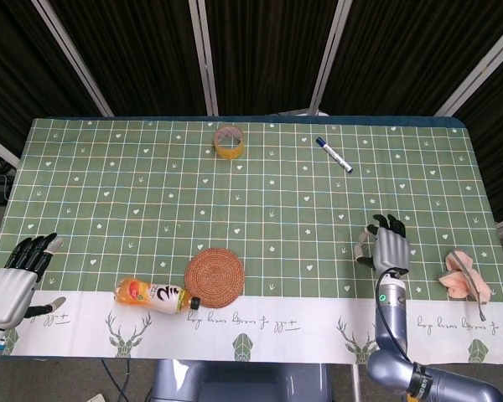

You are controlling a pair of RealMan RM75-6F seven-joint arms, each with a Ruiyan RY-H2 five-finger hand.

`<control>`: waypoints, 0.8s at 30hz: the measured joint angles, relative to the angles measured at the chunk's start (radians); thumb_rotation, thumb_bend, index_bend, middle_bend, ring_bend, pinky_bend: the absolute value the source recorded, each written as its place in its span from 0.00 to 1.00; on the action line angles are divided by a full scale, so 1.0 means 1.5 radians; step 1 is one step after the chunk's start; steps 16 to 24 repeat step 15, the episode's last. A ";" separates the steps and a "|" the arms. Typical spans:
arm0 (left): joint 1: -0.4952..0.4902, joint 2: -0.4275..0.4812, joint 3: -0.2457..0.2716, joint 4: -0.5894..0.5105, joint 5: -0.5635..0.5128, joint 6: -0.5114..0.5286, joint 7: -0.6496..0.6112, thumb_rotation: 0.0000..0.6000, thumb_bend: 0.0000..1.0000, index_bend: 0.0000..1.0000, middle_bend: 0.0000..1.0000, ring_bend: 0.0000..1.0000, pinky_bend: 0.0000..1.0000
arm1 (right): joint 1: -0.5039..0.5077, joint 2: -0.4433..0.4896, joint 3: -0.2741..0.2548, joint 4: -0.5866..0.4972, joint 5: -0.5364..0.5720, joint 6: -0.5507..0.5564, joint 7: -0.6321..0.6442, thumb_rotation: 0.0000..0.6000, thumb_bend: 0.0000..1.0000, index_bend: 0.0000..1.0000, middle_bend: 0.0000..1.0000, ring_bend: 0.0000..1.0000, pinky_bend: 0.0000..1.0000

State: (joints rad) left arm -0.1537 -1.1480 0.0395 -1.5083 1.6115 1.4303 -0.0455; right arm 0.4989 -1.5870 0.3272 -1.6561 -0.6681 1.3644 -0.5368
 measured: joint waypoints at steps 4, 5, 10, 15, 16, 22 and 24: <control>0.000 0.000 0.000 -0.001 0.000 -0.001 0.001 1.00 0.09 0.00 0.00 0.00 0.00 | -0.001 -0.001 0.001 0.005 0.005 -0.002 0.001 1.00 0.37 0.60 0.14 0.00 0.00; 0.000 0.000 0.000 -0.001 0.000 -0.001 0.001 1.00 0.09 0.00 0.00 0.00 0.00 | -0.001 -0.001 0.001 0.006 0.006 -0.002 0.001 1.00 0.37 0.60 0.14 0.00 0.00; 0.000 0.000 0.000 -0.002 0.000 -0.001 0.003 1.00 0.09 0.00 0.00 0.00 0.00 | -0.002 0.000 0.003 0.008 0.005 -0.005 0.003 1.00 0.37 0.60 0.14 0.00 0.00; 0.000 0.001 0.000 -0.004 -0.001 -0.002 0.003 1.00 0.09 0.00 0.00 0.00 0.00 | -0.002 -0.001 0.004 0.012 0.009 -0.008 0.003 1.00 0.37 0.60 0.14 0.00 0.00; 0.000 0.001 0.000 -0.004 -0.001 -0.002 0.003 1.00 0.09 0.00 0.00 0.00 0.00 | -0.002 -0.001 0.004 0.012 0.009 -0.008 0.003 1.00 0.37 0.60 0.14 0.00 0.00; 0.000 0.001 0.000 -0.004 -0.001 -0.002 0.003 1.00 0.09 0.00 0.00 0.00 0.00 | -0.002 -0.001 0.004 0.012 0.009 -0.008 0.003 1.00 0.37 0.60 0.14 0.00 0.00; 0.000 0.001 0.000 -0.004 -0.001 -0.002 0.003 1.00 0.09 0.00 0.00 0.00 0.00 | -0.002 -0.001 0.004 0.012 0.009 -0.008 0.003 1.00 0.37 0.60 0.14 0.00 0.00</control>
